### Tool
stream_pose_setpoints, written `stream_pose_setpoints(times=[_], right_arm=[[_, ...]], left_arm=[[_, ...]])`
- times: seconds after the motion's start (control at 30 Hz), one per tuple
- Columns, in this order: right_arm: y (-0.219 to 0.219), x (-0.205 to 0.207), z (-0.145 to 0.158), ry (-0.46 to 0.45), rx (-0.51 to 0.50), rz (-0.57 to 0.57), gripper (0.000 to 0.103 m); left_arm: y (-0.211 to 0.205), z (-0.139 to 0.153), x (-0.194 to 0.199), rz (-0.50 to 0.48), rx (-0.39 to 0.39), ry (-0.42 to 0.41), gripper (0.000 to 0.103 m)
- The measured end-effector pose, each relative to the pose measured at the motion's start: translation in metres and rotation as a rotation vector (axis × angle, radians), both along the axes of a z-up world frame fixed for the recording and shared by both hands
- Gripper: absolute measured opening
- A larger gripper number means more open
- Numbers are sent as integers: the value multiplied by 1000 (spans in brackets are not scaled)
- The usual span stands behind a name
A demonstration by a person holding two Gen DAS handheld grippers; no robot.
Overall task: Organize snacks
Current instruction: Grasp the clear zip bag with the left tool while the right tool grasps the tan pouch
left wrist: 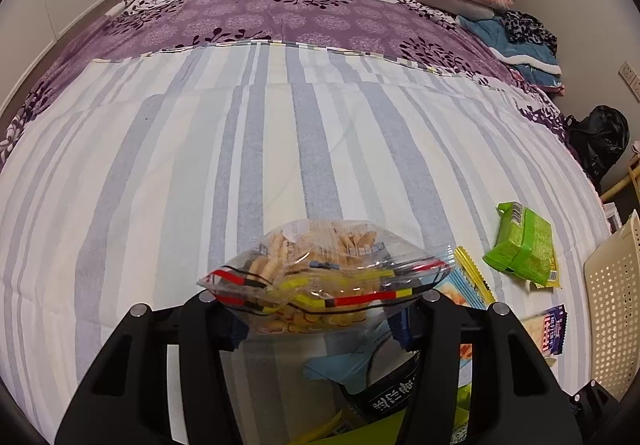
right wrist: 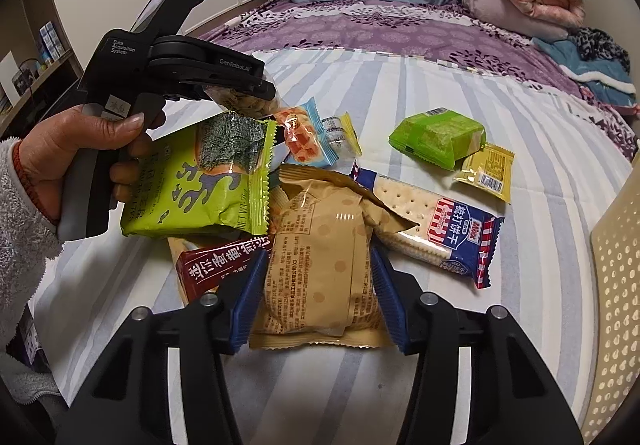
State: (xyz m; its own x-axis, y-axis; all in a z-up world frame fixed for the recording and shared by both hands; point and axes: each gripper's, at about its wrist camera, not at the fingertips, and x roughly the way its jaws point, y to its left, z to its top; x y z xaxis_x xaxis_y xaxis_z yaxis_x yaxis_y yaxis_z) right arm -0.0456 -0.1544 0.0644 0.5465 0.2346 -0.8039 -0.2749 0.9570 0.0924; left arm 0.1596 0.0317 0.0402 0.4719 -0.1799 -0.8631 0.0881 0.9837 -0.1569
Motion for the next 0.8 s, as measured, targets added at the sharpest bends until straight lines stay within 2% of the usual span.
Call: stream_pose_setpoints(times=[0.2,0.47,0.8], right_arm=[[-2,-3,4,-9,11,-4,50],[-9,-9,15,-43,31,-19,49],[-28,-20,33,-104,58,-61,49]], left_arm=[[1,17,-10,4,26,-57,54],[-9,56,-27,-11,61,-160,54],[-34,96,-53,-56,57,-244,54]])
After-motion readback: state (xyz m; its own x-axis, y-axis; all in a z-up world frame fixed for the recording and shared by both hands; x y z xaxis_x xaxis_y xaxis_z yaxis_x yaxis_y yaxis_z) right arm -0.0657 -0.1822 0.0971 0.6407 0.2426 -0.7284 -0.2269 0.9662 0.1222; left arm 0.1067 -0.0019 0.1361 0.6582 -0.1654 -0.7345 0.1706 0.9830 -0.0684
